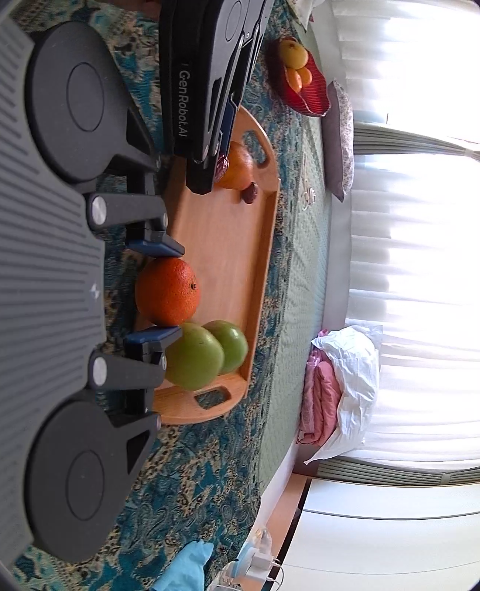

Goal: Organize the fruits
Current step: 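Close left gripper on the red date while right tool holds the tangerine, then carry the date in the left tool while right tool carries the tangerine over the tray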

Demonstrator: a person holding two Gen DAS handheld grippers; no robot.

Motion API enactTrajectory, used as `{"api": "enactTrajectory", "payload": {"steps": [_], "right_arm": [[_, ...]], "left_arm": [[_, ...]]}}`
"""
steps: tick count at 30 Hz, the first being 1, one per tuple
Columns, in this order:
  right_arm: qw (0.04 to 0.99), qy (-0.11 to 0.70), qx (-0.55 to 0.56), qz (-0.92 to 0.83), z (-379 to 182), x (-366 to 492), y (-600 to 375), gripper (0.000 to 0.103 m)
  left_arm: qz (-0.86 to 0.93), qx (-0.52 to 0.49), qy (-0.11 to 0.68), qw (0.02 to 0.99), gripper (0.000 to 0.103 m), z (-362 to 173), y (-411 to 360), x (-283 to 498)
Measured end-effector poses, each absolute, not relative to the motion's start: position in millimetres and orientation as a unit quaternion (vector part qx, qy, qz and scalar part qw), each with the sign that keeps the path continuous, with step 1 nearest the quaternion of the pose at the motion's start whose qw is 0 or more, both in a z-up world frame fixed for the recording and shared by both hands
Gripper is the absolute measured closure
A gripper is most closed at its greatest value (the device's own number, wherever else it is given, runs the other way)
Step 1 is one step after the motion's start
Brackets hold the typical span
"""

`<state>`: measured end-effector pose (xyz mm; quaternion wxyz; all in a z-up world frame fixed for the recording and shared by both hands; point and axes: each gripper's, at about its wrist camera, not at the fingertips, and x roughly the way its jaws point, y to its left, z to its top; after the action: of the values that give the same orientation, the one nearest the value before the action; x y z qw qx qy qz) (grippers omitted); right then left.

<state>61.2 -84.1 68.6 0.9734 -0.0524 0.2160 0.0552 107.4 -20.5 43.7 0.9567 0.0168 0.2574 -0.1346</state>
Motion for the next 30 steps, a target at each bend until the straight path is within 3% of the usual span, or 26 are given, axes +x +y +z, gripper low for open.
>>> {"api": "enactTrajectory", "payload": {"steps": [12, 30], "right_arm": [[0.972, 0.228, -0.010, 0.054, 89, 118, -90, 0.058], [0.964, 0.262, -0.017, 0.049, 67, 163, -77, 0.058]], "left_arm": [[-0.109, -0.023, 0.265, 0.958, 0.075, 63, -10, 170], [-0.093, 0.009, 0.315, 0.944, 0.075, 44, -15, 248]]}}
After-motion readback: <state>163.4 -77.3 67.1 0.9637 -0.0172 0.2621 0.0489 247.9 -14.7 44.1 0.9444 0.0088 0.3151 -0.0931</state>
